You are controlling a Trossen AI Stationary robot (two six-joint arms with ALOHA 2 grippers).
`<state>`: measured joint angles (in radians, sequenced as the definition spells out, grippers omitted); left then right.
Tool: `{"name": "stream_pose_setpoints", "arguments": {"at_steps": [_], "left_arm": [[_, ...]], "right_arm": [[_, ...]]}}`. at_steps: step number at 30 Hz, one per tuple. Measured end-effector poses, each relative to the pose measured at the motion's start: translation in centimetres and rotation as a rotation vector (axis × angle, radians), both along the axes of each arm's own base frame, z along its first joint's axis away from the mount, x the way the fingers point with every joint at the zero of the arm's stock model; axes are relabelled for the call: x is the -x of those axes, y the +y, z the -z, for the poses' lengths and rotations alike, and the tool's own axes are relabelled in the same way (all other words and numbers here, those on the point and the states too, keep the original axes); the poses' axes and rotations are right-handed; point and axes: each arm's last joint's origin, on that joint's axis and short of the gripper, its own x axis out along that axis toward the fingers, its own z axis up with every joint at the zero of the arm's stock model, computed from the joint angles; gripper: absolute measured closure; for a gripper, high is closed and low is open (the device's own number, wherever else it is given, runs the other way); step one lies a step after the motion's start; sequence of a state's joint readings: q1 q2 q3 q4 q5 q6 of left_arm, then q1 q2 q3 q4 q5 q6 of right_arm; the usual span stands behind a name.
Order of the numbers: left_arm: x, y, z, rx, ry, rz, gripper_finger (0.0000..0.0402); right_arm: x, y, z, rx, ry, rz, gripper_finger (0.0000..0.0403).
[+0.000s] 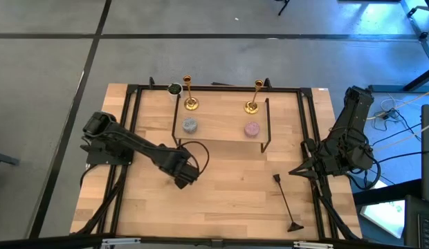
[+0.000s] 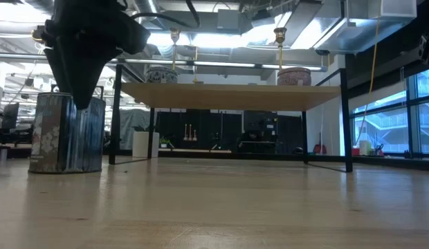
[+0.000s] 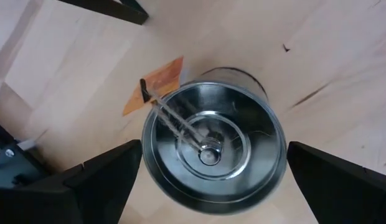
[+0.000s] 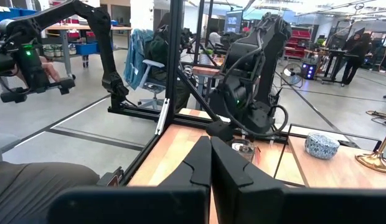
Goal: Pick & Place candle stick holders
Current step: Put the silver scented candle on the shelf
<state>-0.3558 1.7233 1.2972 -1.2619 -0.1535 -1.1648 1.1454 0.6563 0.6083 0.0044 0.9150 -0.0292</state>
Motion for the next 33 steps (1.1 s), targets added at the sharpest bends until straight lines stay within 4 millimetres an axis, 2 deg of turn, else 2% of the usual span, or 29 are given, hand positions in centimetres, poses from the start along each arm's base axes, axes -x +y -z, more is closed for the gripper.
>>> {"name": "stream_pose_setpoints", "arguments": {"at_steps": [15, 24, 33], "left_arm": [[0.0, 0.6, -0.1, 0.006, 0.008, -0.009, 0.0001], [0.8, 0.6, 4.2, 0.107, -0.008, -0.019, 0.0001], [0.7, 0.6, 4.8, 0.076, -0.051, 0.003, 0.0001]], "right_arm": [[0.0, 0.0, 0.0, -0.021, 0.005, 0.000, 0.0402], [-0.1, 0.1, 0.1, -0.015, 0.008, 0.000, 0.0402], [-0.1, 0.1, 0.1, -0.015, 0.008, 0.000, 0.0402]]}}
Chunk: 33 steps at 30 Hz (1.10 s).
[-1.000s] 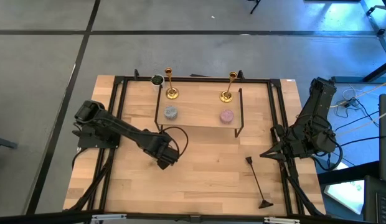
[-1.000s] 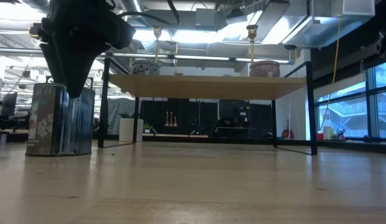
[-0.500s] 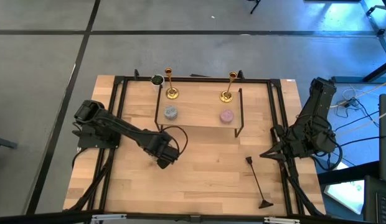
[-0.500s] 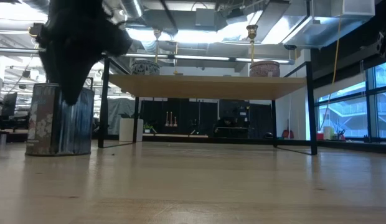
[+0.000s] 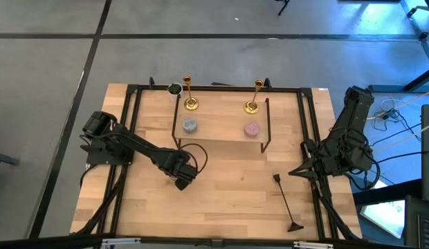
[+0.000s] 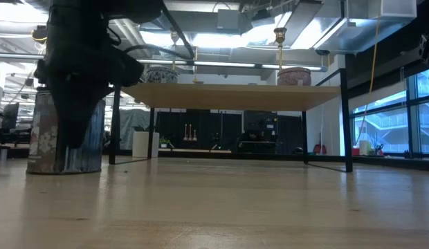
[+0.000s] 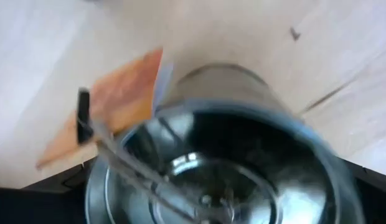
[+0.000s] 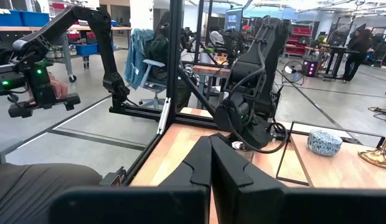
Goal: Pick & Place candle stick holders
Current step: Put the silver scented candle on the shelf
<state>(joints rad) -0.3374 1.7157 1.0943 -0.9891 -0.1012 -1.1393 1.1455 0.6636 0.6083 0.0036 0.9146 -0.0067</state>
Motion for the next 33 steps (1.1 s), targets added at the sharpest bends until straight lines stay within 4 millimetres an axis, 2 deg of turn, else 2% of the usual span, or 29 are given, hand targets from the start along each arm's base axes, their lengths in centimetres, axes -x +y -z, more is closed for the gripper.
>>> {"name": "stream_pose_setpoints", "arguments": {"at_steps": [13, 27, 33], "left_arm": [[-0.2, 0.0, 0.0, -0.037, -0.030, -0.014, 0.0002], [-0.4, -0.4, 0.1, 0.011, -0.046, 0.031, 0.0002], [0.1, -0.5, 1.6, 0.092, -0.048, 0.050, 0.0002]], "right_arm": [[0.0, 0.0, 0.0, 0.000, 0.000, 0.000, 0.0402], [0.0, 0.0, 0.0, 0.000, 0.000, 0.000, 0.0402], [0.0, 0.0, 0.0, 0.000, 0.000, 0.000, 0.0402]]}}
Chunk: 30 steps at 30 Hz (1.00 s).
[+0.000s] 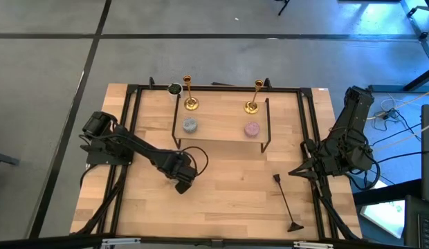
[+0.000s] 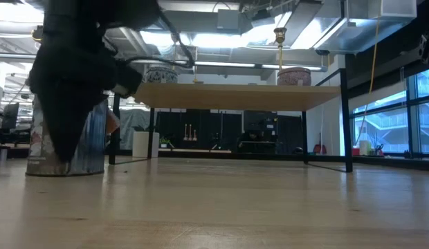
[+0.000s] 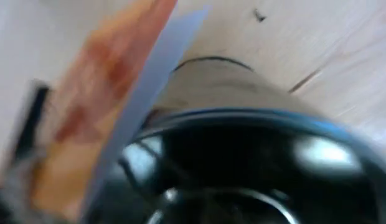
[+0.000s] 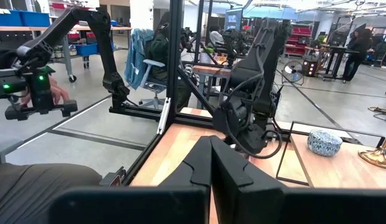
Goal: Pick & Place candle stick holders
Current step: Put the silver scented candle on the shelf
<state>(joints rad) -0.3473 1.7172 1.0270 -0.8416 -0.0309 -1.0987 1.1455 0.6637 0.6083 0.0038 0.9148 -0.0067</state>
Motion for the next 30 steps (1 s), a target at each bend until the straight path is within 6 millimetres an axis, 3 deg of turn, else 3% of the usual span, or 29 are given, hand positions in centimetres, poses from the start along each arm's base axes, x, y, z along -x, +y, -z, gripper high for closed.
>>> {"name": "stream_pose_setpoints", "arguments": {"at_steps": [15, 22, 30], "left_arm": [[-0.1, 0.2, 0.5, 0.001, -0.034, -0.023, 0.0004], [-0.2, 0.4, 0.4, 0.026, -0.024, -0.059, 0.0054], [-1.3, 0.0, -1.5, 0.039, -0.041, -0.065, 0.0054]], "right_arm": [[0.0, 0.1, 0.0, 0.003, 0.001, 0.001, 0.0402], [0.0, 0.1, 0.0, 0.003, 0.001, 0.000, 0.0402], [0.0, 0.1, 0.0, 0.003, 0.001, 0.001, 0.0402]]}}
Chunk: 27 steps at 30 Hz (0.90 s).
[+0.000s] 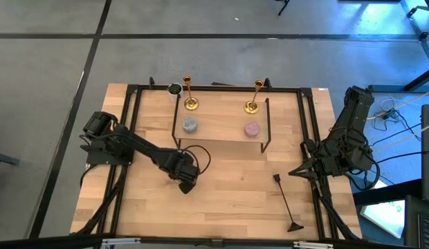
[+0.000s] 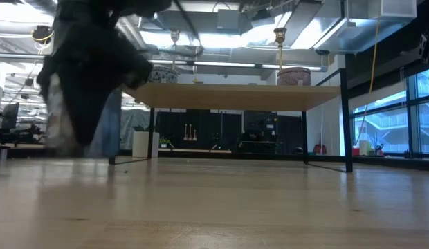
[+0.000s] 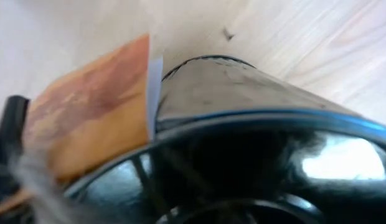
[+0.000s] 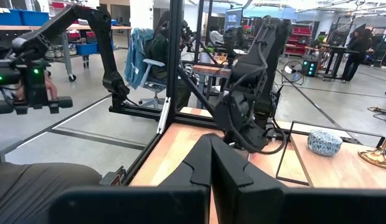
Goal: Pick & Place candle stick holders
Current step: Put the silver scented candle on the shelf
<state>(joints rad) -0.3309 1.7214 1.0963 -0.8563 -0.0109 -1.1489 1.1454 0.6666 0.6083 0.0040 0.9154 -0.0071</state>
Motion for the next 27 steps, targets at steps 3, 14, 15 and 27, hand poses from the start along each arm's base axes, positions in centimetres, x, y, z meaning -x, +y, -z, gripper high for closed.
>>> {"name": "stream_pose_setpoints", "arguments": {"at_steps": [3, 14, 15, 27], "left_arm": [[-0.8, -0.3, -1.8, -0.018, -0.027, -0.013, 0.0054], [-5.0, -0.1, -11.7, -0.037, -0.318, -0.056, 0.0054], [-5.4, 0.0, -12.5, -0.039, -0.325, -0.054, 0.0054], [-10.6, 6.3, -18.0, -0.129, -0.202, -0.079, 0.0054]], "right_arm": [[0.0, 0.0, 0.0, 0.000, 0.000, 0.000, 0.0402], [0.0, 0.0, 0.0, -0.009, 0.002, 0.000, 0.0402], [0.0, 0.0, 0.0, -0.011, 0.002, 0.000, 0.0402], [0.0, 0.0, 0.0, -0.016, 0.002, 0.000, 0.0402]]}}
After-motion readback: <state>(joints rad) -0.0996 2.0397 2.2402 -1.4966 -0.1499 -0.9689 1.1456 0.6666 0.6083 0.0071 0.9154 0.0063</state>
